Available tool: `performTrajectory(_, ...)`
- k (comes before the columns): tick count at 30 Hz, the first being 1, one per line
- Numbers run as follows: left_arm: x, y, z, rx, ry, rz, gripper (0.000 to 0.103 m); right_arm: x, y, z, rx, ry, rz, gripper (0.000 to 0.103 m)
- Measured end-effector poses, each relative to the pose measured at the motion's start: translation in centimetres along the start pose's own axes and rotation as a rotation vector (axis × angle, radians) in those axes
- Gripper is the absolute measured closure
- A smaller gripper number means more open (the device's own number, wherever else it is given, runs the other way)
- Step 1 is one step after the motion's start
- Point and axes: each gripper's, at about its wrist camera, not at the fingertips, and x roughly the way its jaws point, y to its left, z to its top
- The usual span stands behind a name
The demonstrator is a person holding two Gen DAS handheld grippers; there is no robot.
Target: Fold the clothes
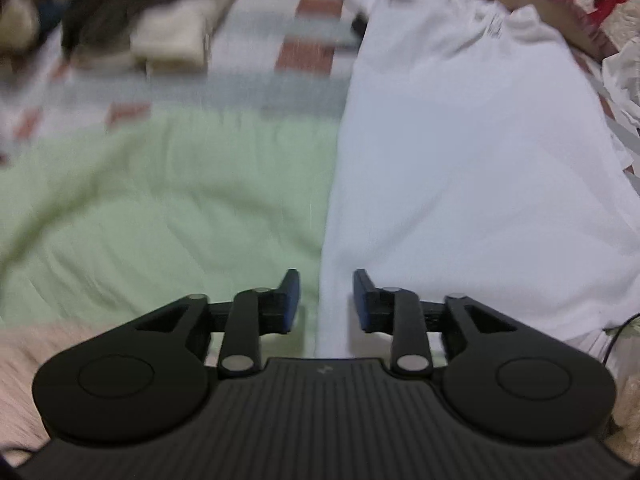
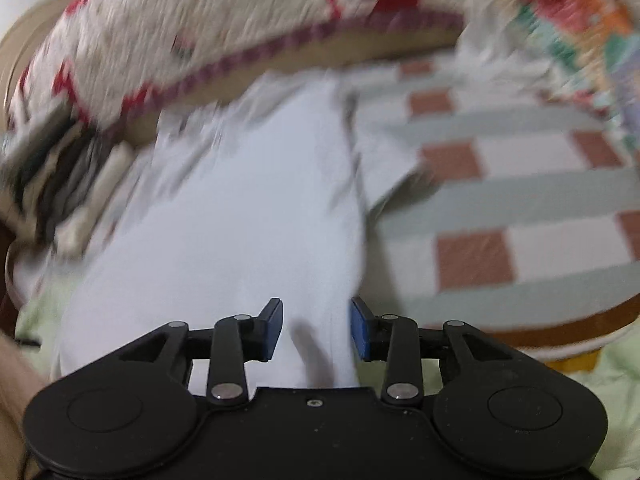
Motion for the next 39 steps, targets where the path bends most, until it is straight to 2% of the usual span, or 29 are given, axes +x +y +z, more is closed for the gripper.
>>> performTrajectory(3,-1.9,-1.8,2.2,0.026,-0.101,-0.022,0.067,-2.3,-0.7,1.8,0.046,-0.143,0.008,0.059)
performTrajectory(5,-2.6,-3.6,4.3,0.030,-0.147,-0.069,0.065,-3.1,-1.1,3.4,0.019,-0.218,0.009,0.045)
performTrajectory(7,-2.7,-6.2,6.3,0.049,-0.180,-0.103,0.061,-2.2,-1.8,4.5,-0.049,-0.245,-0.004,0.032)
performTrajectory(8,-2.4,-7.6,7.4,0.061,-0.193,-0.122,0.061,-1.7,-2.1,5.1,-0.083,-0.259,-0.010,0.032)
performTrajectory(11,-0.5,-12.3,10.6,0.098,-0.203,-0.169,0.061,1.5,-3.2,5.6,-0.159,-0.231,-0.074,0.032)
performTrajectory(12,0.4,-14.2,11.8,0.119,-0.204,-0.183,0.061,2.7,-3.9,5.8,-0.143,-0.207,-0.073,0.034)
performTrajectory(14,2.1,-17.4,13.5,0.151,-0.205,-0.199,0.061,5.0,-5.2,6.4,-0.110,-0.161,-0.072,0.047)
performTrajectory(16,3.9,-21.1,14.7,0.177,-0.201,-0.214,0.061,7.1,-6.5,6.9,-0.073,-0.116,-0.065,0.050)
performTrajectory(18,6.1,-24.8,15.9,0.201,-0.199,-0.252,0.061,8.8,-7.2,7.1,-0.061,-0.076,-0.036,0.050)
performTrajectory(21,8.9,-29.2,17.2,0.220,-0.188,-0.286,0.061,10.4,-7.4,7.4,-0.053,-0.066,-0.067,0.049)
performTrajectory(24,11.3,-31.6,18.6,0.218,-0.205,-0.274,0.061,12.7,-7.6,8.0,-0.063,-0.040,-0.095,0.044)
performTrajectory(26,12.8,-33.0,19.4,0.229,-0.211,-0.244,0.062,14.4,-7.7,8.1,-0.074,0.002,-0.067,0.044)
performTrajectory(27,13.4,-33.7,19.8,0.239,-0.211,-0.221,0.061,14.0,-8.0,8.6,-0.073,-0.028,-0.039,0.052)
performTrajectory(28,13.8,-34.2,20.2,0.252,-0.214,-0.213,0.061,13.7,-8.3,9.0,-0.072,-0.058,-0.011,0.097)
performTrajectory(30,14.1,-34.7,20.9,0.274,-0.230,-0.206,0.061,13.0,-9.0,9.9,-0.069,-0.118,0.044,0.095)
performTrajectory(33,14.1,-34.6,22.5,0.271,-0.265,-0.229,0.061,10.1,-9.4,12.6,-0.149,-0.191,-0.050,0.096)
performTrajectory(36,14.7,-34.6,24.1,0.244,-0.260,-0.271,0.061,6.6,-10.2,16.3,-0.205,-0.245,-0.166,0.096)
performTrajectory(39,15.2,-34.7,24.8,0.279,-0.279,-0.269,0.061,3.4,-11.2,19.0,-0.246,-0.315,-0.325,0.096)
